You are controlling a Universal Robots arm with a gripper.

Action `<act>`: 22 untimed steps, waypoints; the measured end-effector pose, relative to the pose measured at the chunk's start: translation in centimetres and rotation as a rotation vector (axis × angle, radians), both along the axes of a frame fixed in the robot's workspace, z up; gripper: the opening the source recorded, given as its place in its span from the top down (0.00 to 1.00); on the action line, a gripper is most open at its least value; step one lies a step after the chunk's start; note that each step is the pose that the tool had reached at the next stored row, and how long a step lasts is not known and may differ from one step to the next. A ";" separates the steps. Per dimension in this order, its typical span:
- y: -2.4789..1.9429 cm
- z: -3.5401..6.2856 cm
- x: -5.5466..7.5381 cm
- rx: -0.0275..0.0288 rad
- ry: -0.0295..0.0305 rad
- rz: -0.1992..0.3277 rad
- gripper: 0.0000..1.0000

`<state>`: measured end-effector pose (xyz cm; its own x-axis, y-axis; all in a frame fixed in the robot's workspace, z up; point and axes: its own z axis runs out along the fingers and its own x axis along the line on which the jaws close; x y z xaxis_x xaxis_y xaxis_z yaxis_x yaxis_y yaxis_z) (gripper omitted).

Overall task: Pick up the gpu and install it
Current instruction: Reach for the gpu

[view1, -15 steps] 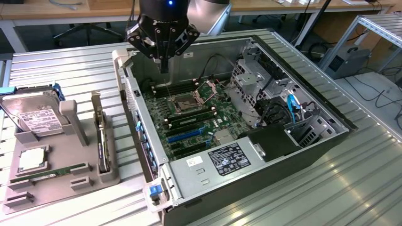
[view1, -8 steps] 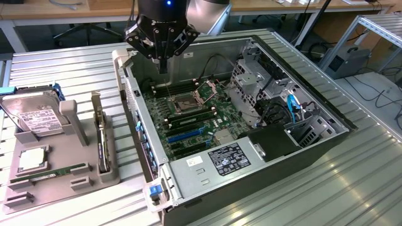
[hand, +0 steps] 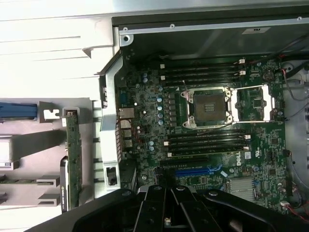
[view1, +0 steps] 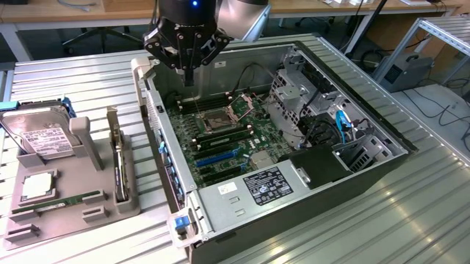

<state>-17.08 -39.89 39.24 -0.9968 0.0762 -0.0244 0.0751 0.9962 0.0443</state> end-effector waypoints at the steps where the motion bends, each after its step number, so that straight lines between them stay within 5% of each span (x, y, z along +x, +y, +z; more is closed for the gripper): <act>1: 0.00 0.00 -0.1 0.0000 0.0000 0.000 0.89; 22: 0.00 -0.03 -1.2 0.0000 0.0000 0.000 0.89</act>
